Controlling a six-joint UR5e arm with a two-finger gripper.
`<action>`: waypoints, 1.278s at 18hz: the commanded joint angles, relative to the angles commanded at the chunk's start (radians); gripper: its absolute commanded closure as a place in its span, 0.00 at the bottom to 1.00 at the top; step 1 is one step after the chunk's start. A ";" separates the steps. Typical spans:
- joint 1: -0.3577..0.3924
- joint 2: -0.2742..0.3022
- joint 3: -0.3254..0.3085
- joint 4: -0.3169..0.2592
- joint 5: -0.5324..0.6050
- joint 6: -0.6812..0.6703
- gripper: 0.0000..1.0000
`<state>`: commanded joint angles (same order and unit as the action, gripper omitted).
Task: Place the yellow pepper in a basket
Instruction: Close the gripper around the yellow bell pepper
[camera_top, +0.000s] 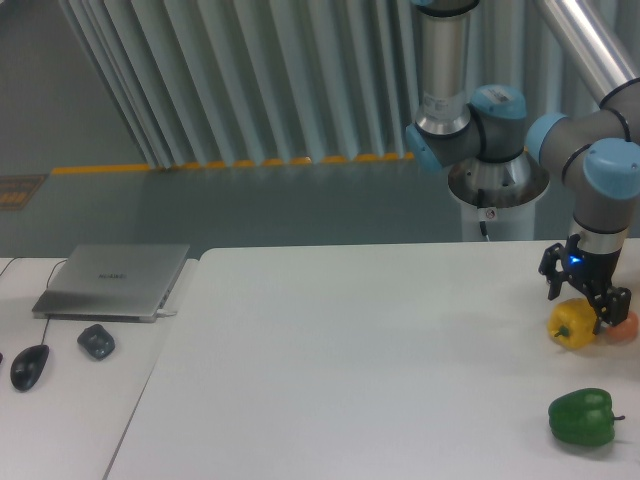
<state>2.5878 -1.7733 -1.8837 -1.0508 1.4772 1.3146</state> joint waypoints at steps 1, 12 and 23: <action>-0.002 -0.002 0.000 0.000 0.000 0.000 0.00; -0.002 -0.011 0.000 0.018 0.043 0.026 0.04; -0.029 -0.014 0.021 0.017 0.041 0.020 0.37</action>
<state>2.5588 -1.7871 -1.8623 -1.0339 1.5186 1.3346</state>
